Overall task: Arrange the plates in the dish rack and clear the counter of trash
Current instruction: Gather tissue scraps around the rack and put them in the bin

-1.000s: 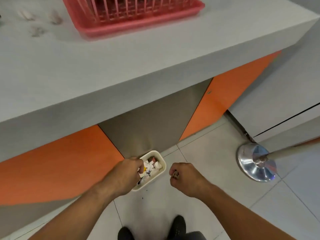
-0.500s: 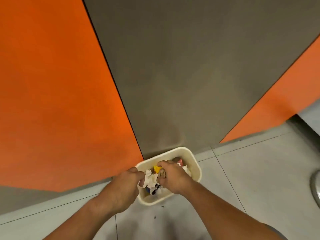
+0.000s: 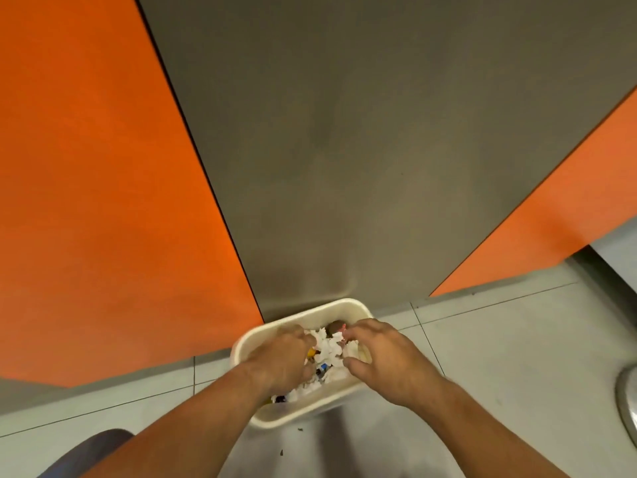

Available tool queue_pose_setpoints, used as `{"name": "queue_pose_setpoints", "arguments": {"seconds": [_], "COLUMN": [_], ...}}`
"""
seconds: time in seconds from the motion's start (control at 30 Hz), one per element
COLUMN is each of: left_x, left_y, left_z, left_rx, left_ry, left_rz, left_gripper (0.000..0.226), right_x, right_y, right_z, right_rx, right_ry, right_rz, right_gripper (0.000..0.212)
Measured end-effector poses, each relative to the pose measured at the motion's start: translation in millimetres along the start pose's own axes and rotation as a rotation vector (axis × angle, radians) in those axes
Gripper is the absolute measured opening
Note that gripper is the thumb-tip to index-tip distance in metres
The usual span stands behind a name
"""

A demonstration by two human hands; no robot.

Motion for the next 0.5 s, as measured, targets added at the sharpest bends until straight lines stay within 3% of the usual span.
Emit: {"name": "queue_pose_setpoints", "arguments": {"seconds": [0.07, 0.13, 0.33, 0.5], "left_x": [9.4, -5.4, -104.1, -196.7], "left_y": [3.3, -0.5, -21.5, -42.2], "left_z": [3.2, -0.4, -70.7, -152.8], "left_rx": [-0.058, -0.048, 0.174, 0.290], "left_ry": [0.055, -0.019, -0.250, -0.367], "left_rz": [0.048, 0.057, 0.091, 0.086], "left_gripper": [0.057, 0.063, 0.060, 0.049], "right_x": [-2.3, -6.0, -52.1, -129.8], "right_y": [-1.1, 0.2, 24.4, 62.1], "right_z": [0.3, 4.9, 8.8, -16.3], "right_rx": [0.001, -0.002, -0.023, -0.030], "right_ry": [-0.002, -0.005, -0.057, -0.088], "right_rz": [-0.008, -0.015, -0.053, -0.067], "right_gripper": [0.044, 0.045, 0.048, 0.034]}}
Point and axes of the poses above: each hand's wrist, its own z-axis towards the middle knuckle, its own x-axis out of the palm, y = z × x, the point moved 5 cm from there along z, towards the middle knuckle, and after that the axes turned 11 degrees about -x, right-handed, at the moved point
